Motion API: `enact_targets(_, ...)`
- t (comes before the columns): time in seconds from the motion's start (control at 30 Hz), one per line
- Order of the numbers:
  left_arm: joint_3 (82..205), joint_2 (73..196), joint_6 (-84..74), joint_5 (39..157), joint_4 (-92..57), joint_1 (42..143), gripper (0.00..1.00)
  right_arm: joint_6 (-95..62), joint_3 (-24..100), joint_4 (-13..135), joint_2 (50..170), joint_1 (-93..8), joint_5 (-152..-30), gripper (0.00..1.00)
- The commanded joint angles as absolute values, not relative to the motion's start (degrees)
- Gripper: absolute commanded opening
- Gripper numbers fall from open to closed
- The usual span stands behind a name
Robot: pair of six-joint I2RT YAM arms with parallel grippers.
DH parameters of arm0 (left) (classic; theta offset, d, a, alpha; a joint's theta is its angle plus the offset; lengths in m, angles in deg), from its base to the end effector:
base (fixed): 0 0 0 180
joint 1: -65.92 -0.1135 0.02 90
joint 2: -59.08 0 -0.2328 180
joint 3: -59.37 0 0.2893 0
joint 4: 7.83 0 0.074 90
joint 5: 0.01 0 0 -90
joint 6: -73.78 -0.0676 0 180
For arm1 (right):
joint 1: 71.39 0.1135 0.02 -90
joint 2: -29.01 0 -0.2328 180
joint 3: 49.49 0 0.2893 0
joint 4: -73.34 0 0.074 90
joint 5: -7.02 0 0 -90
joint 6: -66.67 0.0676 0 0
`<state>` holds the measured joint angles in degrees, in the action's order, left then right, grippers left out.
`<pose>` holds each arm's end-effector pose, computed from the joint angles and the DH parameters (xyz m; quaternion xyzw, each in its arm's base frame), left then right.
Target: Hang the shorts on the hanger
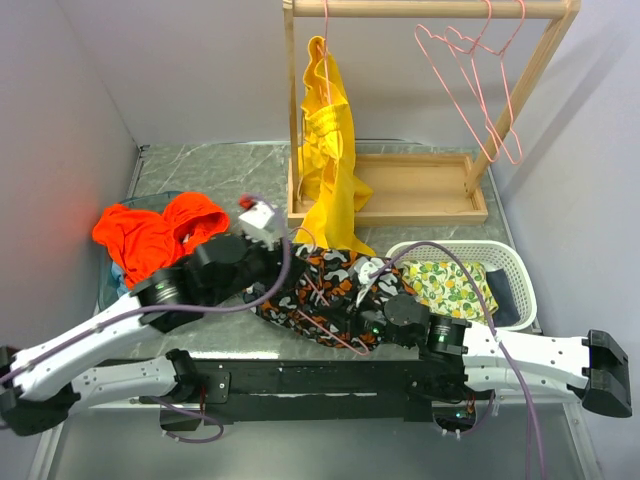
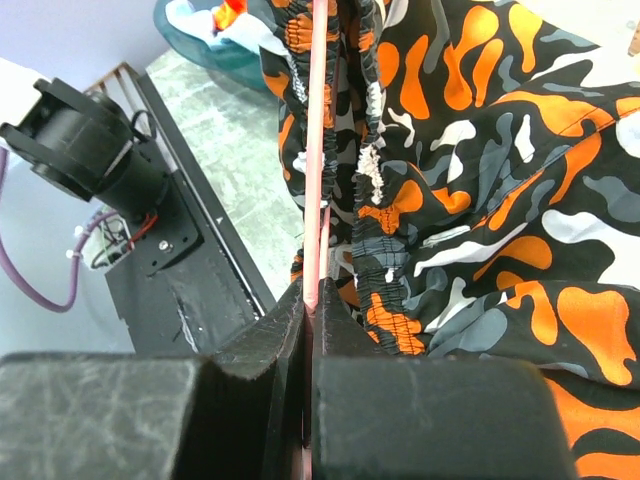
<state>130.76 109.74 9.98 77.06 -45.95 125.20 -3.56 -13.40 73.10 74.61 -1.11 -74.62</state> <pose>0.1542 -0.2300 0.3541 0.1641 0.7866 -0.3326 0.4937 0.1042 0.2615 0.2082 -0.2829 0.7098 0.4153 0.4937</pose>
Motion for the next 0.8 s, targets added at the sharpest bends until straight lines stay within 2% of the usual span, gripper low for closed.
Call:
enact_targets(0.0,133.8,115.2,6.7,75.0,-42.2,126.6,0.62,-5.1,-9.9,78.4,75.6,-0.4,-73.7,0.0)
enact_targets(0.13,134.8,118.9,6.1,71.8,-41.3,126.8,0.6,-5.4,-9.0,77.9,76.2,-0.1,-73.6,0.0)
enact_targets(0.23,134.4,120.2,6.5,70.2,-41.2,127.1,0.53,-5.6,-8.3,76.9,76.7,0.1,-72.5,0.0)
enact_targets(0.33,133.6,120.3,6.8,65.6,-41.8,127.9,0.25,-5.4,-6.6,74.9,77.1,0.3,-71.2,0.0)
enact_targets(0.37,133.4,120.2,6.6,64.4,-42.1,128.3,0.05,-5.2,-5.9,73.7,77.2,0.3,-70.6,0.0)
enact_targets(0.4,133.2,119.8,6.2,62.8,-42.3,128.7,0.01,-4.5,-5.0,72.2,77.2,0.4,-69.8,0.11)
enact_targets(0.47,132.3,118.7,5.5,57.7,-42.3,129.8,0.01,-3.9,-2.6,67.7,76.6,0.5,-68.2,0.3)
enact_targets(0.5,131.8,118.1,5.2,56.2,-41.7,130.2,0.01,-2.8,-1.9,66.3,76.1,0.5,-67.7,0.47)
enact_targets(0.6,130.1,116.0,4.6,53.6,-40.1,131.3,0.01,0.4,-0.3,61.8,72.4,0.4,-64.6,0.69)
enact_targets(0.77,128.3,113.9,2.9,52.8,-39.0,132.1,0.01,8.3,0.3,52.2,63.0,0.4,-56.5,0.72)
